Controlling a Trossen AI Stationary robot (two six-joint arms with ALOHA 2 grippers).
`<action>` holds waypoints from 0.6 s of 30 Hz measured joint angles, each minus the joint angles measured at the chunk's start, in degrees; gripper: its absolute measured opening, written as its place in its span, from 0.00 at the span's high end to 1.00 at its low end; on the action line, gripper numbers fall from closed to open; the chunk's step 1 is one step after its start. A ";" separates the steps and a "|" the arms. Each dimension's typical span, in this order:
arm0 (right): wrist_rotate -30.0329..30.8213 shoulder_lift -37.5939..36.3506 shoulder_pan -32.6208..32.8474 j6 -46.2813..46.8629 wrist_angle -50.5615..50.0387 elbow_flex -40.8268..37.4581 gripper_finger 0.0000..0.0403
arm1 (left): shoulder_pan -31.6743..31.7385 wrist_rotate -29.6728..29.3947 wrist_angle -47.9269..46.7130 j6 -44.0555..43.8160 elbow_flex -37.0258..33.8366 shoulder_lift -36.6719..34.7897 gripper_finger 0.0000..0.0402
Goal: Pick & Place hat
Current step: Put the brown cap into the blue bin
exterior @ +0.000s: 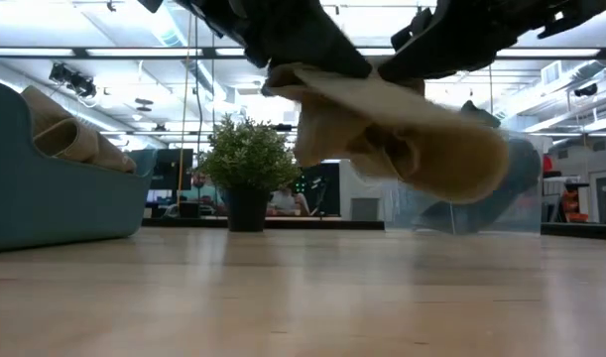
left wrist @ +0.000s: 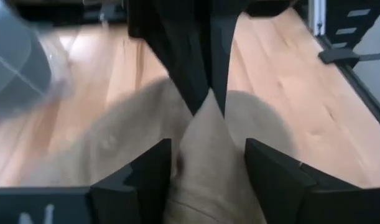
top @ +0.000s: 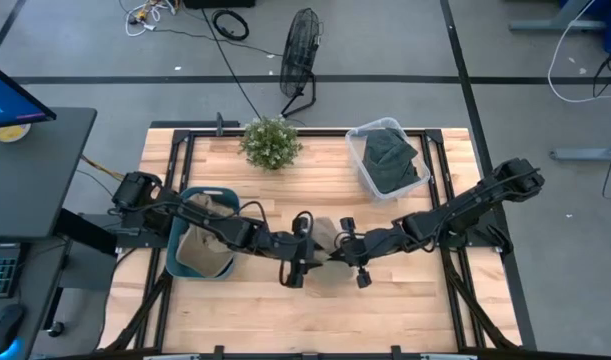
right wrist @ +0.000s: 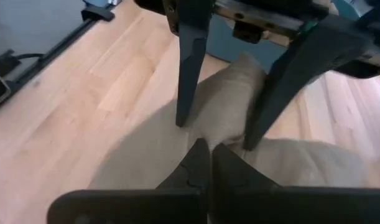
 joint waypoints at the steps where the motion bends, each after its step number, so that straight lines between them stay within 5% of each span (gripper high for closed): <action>1: 0.32 0.00 -0.01 -0.44 0.04 0.00 1.00 | 0.01 0.03 -0.82 -0.97 0.00 0.00 0.50; 7: 1.69 0.00 -0.01 0.90 -0.19 0.00 0.99 | -0.04 0.18 -1.54 -1.65 0.00 0.00 0.67; 13: 2.06 -0.07 -0.01 4.32 -0.50 0.00 0.85 | -0.04 0.31 -2.95 -2.61 -0.07 0.09 0.93; 18: 4.43 -0.09 0.08 7.55 -3.11 0.04 0.67 | -0.24 -0.30 -3.87 -6.87 -0.07 0.09 0.93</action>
